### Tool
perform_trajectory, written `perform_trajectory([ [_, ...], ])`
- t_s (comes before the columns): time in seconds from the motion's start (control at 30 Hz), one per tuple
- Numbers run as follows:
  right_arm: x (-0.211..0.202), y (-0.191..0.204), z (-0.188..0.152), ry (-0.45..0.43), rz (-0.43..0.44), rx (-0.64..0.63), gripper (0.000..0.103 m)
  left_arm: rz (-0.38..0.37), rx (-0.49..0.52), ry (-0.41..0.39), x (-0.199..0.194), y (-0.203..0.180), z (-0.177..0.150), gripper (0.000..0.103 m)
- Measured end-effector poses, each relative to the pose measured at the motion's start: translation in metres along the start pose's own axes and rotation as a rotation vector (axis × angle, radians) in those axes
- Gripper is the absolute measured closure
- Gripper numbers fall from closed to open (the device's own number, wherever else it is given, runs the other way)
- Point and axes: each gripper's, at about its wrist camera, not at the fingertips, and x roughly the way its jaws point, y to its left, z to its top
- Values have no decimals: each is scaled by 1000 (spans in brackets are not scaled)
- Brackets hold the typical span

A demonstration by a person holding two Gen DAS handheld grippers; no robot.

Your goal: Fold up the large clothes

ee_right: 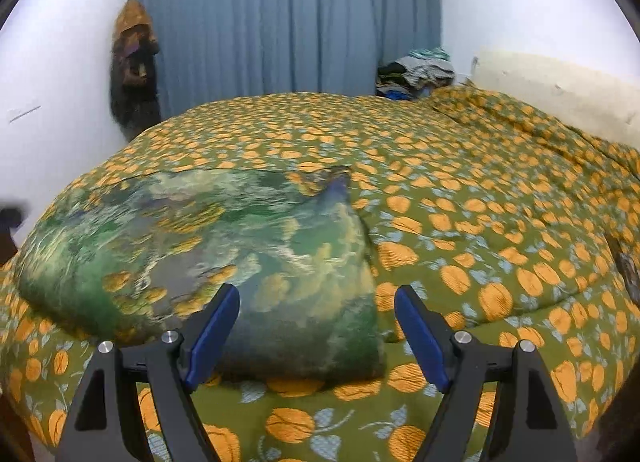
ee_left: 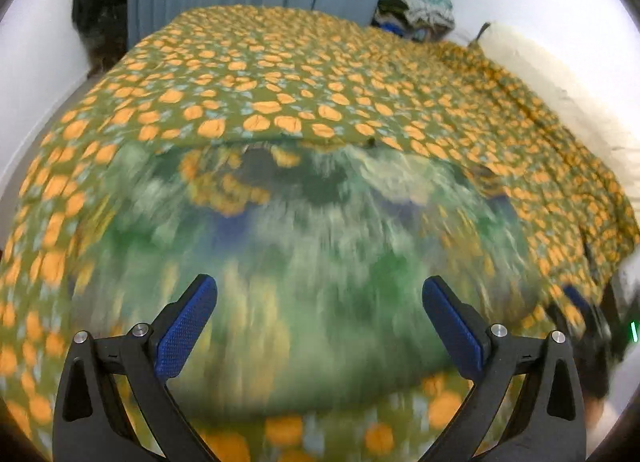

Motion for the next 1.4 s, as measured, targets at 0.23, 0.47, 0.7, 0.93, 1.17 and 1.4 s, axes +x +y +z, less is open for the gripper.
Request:
perform_trajectory([
  [0.23, 0, 7, -1, -1, 76, -24, 22, 90, -67, 42, 80, -3, 68, 1],
  [0.47, 9, 5, -2, 34, 136, 10, 22, 151, 77, 156, 123, -25, 39, 1],
  [0.7, 17, -14, 0, 58, 144, 118, 22, 141, 266, 100, 76, -48, -26, 1],
  [0.93, 24, -56, -6, 93, 77, 302, 22, 94, 400, 104, 36, -64, -75, 1],
  [1.17, 48, -95, -31, 204, 247, 643, 18, -74, 328, 54, 11, -72, -55, 1],
  [1.4, 85, -90, -39, 278, 329, 757, 16, -83, 381, 157, 63, -89, -69, 1],
])
